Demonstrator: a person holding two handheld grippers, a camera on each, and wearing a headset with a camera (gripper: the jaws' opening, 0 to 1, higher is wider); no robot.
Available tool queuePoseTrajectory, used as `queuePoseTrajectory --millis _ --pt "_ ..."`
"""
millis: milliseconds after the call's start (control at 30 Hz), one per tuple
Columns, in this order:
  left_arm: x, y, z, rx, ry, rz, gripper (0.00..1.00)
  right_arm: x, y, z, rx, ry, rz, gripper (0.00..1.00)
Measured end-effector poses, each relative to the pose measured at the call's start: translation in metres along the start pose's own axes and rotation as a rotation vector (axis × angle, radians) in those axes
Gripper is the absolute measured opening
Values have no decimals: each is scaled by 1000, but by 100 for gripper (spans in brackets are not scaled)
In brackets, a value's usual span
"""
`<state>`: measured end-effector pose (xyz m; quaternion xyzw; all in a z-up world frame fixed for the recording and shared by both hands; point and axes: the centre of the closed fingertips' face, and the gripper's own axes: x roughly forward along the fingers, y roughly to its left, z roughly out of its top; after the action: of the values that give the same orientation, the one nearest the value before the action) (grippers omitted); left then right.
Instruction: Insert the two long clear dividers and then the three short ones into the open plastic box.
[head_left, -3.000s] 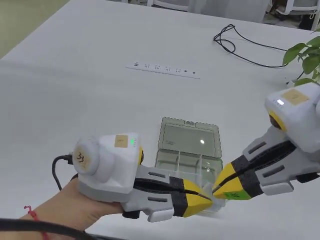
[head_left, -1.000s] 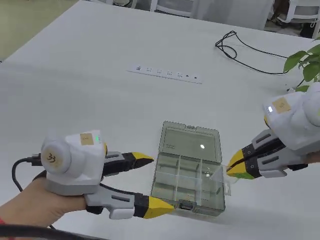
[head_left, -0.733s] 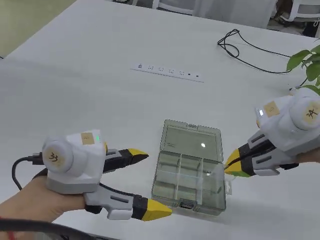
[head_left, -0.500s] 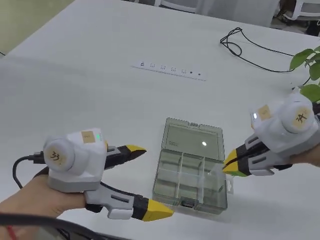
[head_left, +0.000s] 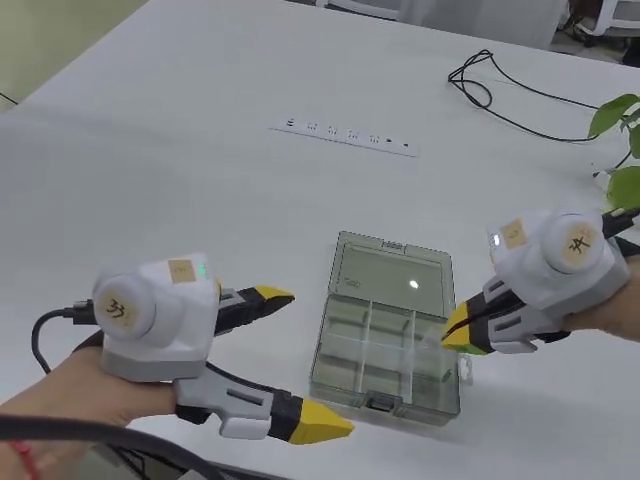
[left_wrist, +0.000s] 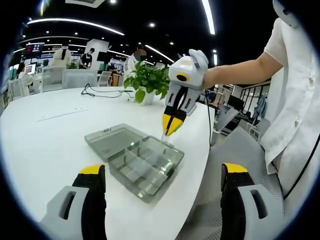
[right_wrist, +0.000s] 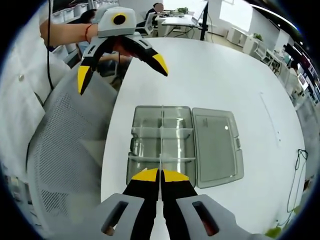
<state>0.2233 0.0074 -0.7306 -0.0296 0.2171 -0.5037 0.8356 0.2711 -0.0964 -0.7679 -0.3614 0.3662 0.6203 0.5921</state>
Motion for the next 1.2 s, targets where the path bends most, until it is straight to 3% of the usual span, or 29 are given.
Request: queuePoseTrajectory --millis 1200 --pt "3 -2 -1 -6 -8 -11 98 9 -1 -4 -23 38 11 3"
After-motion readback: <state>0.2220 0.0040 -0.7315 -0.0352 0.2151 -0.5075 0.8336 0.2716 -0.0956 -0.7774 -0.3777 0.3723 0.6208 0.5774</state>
